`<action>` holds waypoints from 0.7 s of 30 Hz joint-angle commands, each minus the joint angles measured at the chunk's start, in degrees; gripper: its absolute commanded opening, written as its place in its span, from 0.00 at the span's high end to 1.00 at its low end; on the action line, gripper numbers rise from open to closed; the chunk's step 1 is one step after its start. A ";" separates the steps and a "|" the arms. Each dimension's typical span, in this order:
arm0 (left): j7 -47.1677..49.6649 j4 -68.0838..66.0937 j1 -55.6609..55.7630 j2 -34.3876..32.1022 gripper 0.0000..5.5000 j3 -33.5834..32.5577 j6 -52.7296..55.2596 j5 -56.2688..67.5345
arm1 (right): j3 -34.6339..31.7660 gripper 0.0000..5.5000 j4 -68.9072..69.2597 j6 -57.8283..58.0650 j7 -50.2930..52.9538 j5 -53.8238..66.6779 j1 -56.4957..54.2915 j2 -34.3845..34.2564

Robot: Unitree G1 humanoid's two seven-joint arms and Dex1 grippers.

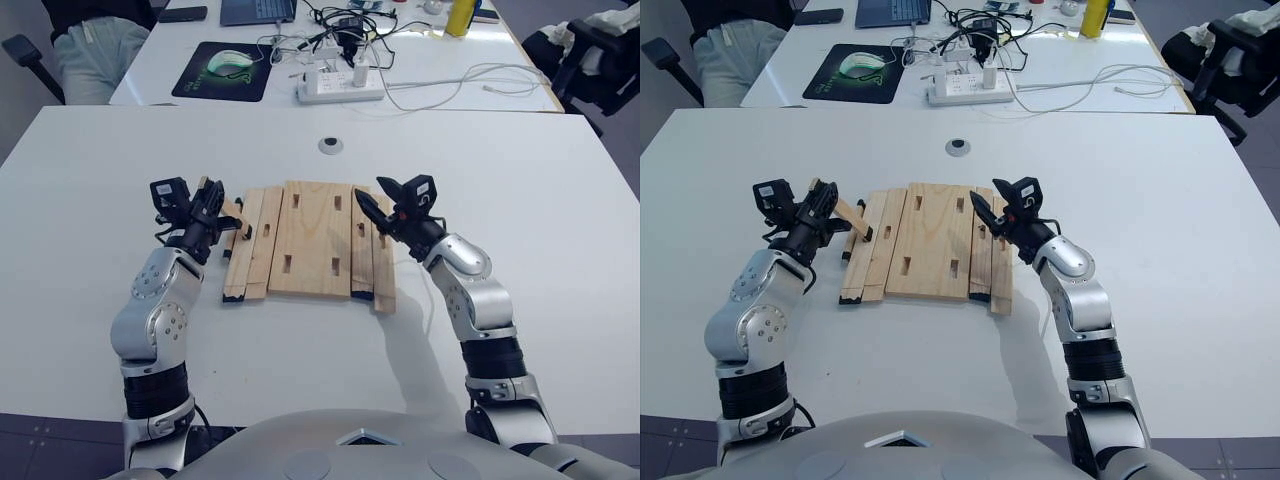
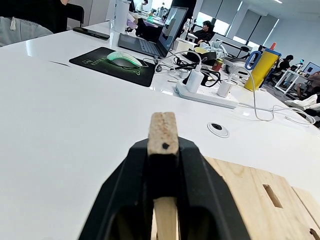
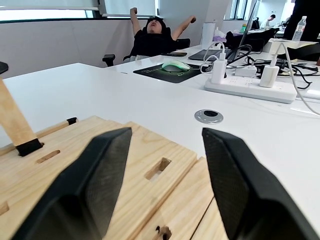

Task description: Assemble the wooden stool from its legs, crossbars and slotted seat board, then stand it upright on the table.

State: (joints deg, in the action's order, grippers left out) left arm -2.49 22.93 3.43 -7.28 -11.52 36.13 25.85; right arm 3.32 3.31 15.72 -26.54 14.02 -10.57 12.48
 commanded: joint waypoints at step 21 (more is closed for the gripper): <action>-3.86 0.82 -1.63 -4.83 0.92 9.23 -1.93 -8.26 | 1.69 0.52 0.85 1.05 -0.72 -0.74 -1.71 0.53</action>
State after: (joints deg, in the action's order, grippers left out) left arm -4.85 22.95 3.11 -10.39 -6.13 34.04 20.06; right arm 4.73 3.54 16.30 -27.01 13.93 -10.96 12.55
